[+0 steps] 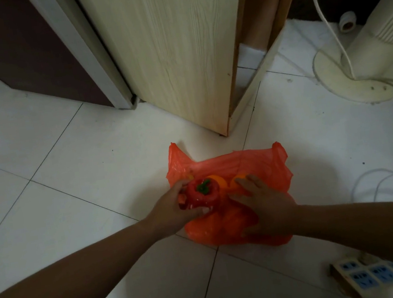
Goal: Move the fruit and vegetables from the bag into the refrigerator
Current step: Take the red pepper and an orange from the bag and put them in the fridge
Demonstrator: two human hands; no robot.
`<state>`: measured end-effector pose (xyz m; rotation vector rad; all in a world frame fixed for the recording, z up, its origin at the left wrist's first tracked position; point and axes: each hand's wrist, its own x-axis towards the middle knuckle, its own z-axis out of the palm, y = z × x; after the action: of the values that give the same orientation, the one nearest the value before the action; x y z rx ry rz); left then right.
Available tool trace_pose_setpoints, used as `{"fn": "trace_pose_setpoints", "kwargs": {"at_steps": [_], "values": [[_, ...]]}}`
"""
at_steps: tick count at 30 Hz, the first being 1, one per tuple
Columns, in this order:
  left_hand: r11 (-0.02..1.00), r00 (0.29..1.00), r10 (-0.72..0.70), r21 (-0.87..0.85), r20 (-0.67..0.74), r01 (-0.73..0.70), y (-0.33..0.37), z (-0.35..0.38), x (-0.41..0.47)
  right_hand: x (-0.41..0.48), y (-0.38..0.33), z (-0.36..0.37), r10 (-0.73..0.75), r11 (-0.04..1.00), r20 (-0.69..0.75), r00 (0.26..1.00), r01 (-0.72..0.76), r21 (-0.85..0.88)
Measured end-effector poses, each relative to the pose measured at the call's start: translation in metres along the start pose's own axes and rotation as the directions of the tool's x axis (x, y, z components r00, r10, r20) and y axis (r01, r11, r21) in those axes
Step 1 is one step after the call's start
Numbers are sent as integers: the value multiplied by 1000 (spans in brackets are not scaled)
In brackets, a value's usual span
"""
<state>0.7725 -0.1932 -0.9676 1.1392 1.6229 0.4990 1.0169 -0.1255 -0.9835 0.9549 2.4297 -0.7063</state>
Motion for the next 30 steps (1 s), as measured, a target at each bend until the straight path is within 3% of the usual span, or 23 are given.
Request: {"fn": "trace_pose_setpoints", "kwargs": {"at_steps": [6,11,17,21,30], "values": [[998,994,52,-39,-98,-56,12,-6,9,17,1,-12,87,983,-149,985,-60,176],[993,984,53,-98,-170,-70,27,-16,9,16,8,-19,96,967,-169,981,-51,251],[973,998,-3,-228,67,18,22,-9,-17,0,20,-31,66,975,-123,990,-38,219],[967,968,-97,-209,233,148,4,15,-30,1,29,-45,60,969,-122,991,-29,246],[962,998,46,-269,-33,-53,0,22,-16,-12,18,-25,128,912,-90,988,-82,401]]}}
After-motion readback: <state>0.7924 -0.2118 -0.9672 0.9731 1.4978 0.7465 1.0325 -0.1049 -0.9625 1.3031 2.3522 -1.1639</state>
